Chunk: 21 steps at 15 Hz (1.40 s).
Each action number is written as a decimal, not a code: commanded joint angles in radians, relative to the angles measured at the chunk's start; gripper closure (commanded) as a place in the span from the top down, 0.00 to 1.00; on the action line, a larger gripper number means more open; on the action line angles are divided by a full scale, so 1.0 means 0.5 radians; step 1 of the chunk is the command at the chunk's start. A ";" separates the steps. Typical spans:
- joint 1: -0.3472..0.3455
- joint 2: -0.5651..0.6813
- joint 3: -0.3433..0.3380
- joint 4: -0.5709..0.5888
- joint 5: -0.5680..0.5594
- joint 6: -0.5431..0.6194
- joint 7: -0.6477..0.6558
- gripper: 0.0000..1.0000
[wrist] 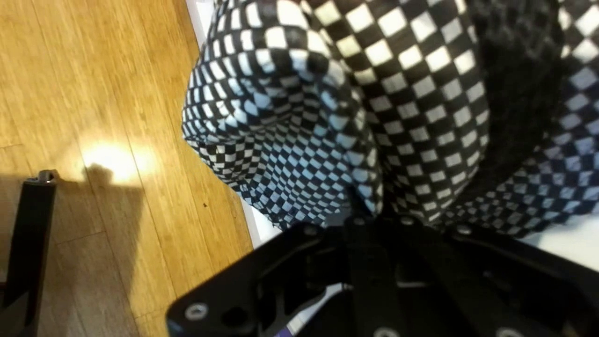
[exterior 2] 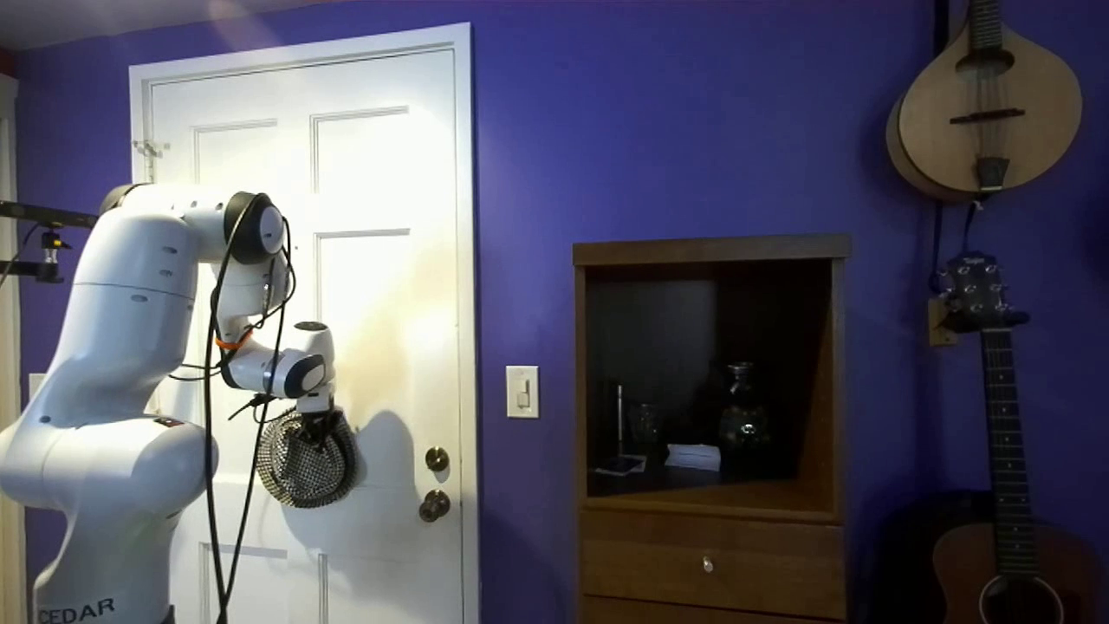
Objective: Take the hat off of the top of the cabinet and hang it on the door
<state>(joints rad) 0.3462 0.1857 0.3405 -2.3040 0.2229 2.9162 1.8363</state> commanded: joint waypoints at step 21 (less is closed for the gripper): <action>0.175 0.320 -0.209 0.317 -0.044 -0.228 0.043 0.01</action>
<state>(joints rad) 0.4159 0.3380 0.2564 -2.1747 0.2192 2.8122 1.8482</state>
